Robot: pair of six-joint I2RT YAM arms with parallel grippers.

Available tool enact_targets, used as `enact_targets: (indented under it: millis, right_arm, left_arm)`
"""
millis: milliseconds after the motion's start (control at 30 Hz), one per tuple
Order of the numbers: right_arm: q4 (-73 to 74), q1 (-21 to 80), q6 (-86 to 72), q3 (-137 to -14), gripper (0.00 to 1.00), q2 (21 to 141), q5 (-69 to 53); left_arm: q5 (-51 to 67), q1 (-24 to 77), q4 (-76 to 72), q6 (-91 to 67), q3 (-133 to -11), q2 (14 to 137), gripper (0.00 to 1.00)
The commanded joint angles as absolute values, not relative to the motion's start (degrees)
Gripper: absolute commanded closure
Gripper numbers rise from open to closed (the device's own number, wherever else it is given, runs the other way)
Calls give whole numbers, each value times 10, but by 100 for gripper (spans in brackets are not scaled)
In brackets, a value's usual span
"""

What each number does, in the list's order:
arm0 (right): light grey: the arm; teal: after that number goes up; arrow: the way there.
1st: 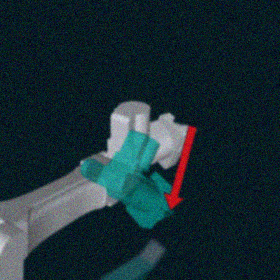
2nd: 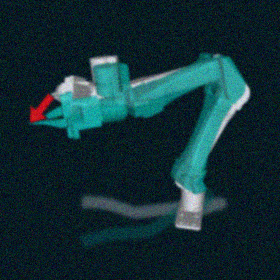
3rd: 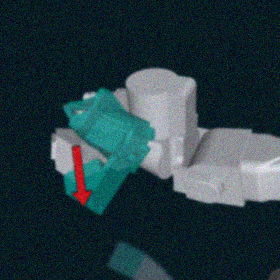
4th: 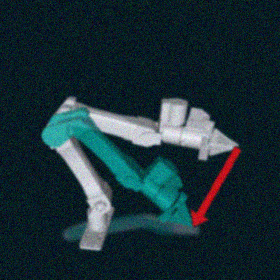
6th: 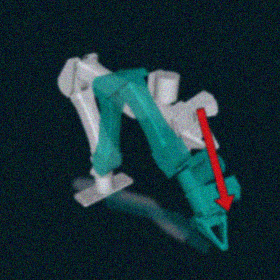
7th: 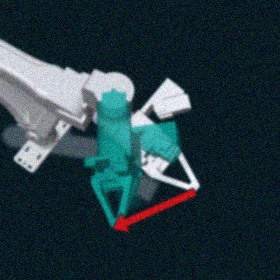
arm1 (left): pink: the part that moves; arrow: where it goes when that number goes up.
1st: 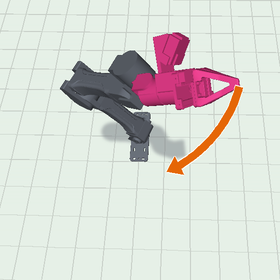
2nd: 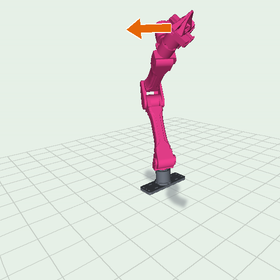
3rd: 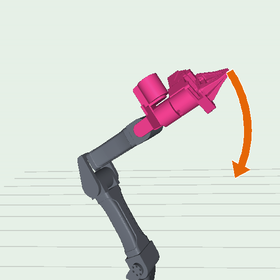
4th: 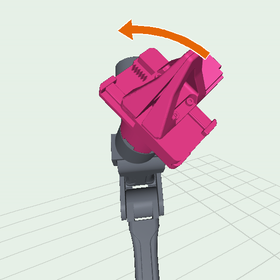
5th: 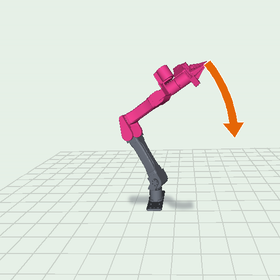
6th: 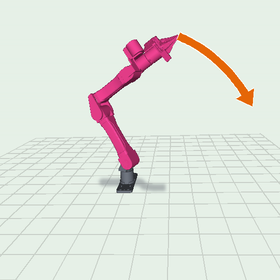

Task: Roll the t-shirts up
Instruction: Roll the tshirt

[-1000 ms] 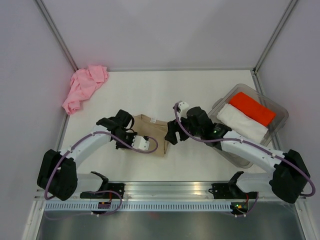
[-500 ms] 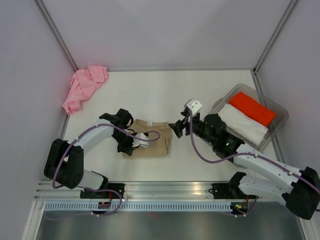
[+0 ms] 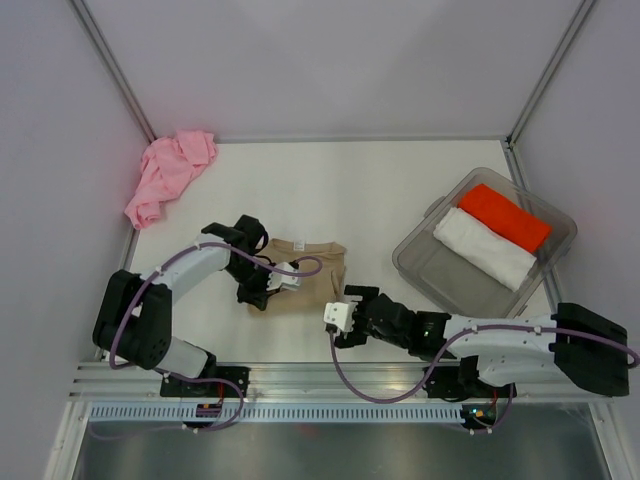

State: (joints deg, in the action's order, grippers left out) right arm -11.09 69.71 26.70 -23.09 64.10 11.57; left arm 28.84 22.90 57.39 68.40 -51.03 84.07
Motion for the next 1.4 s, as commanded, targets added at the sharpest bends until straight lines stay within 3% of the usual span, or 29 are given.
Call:
enact_targets:
  millis: [0, 67, 300, 700, 800, 833, 933, 1033, 1067, 1133, 1267, 1333, 1367]
  right_arm:
    - [-229, 717, 360, -243, 7, 681, 166]
    - [-243, 717, 380, -245, 3, 696, 148]
    - [-238, 728, 415, -261, 2, 709, 157]
    - [-305, 712, 394, -298, 4, 878, 147]
    - [-298, 701, 381, -309, 16, 903, 152]
    - [-289, 697, 379, -313, 31, 907, 152]
    - [-263, 688, 366, -320, 63, 908, 146]
    - [-173, 687, 319, -358, 81, 904, 124]
    - [-152, 687, 300, -367, 85, 904, 117]
    - [-120, 687, 257, -381, 90, 898, 99]
    - [-103, 686, 205, -379, 91, 878, 54]
    - [-103, 686, 179, -374, 92, 863, 32]
    - [-107, 687, 168, -367, 92, 860, 25]
  left_arm:
    - [291, 228, 584, 677, -533, 847, 98]
    - [288, 228, 584, 679, -533, 848, 98]
    - [290, 228, 588, 680, -540, 861, 98]
    - [291, 229, 601, 692, -547, 865, 98]
    - [290, 228, 604, 696, -542, 865, 98]
    - [288, 229, 604, 696, -541, 865, 98]
    - [288, 228, 608, 699, -540, 864, 98]
    - [286, 228, 606, 678, -545, 866, 93]
    - [283, 227, 603, 667, -547, 867, 80]
    - [280, 223, 592, 643, -541, 858, 64]
    - [297, 207, 591, 635, -524, 807, 47]
    - [298, 195, 590, 632, -509, 790, 43]
    - [298, 192, 586, 631, -503, 788, 36]
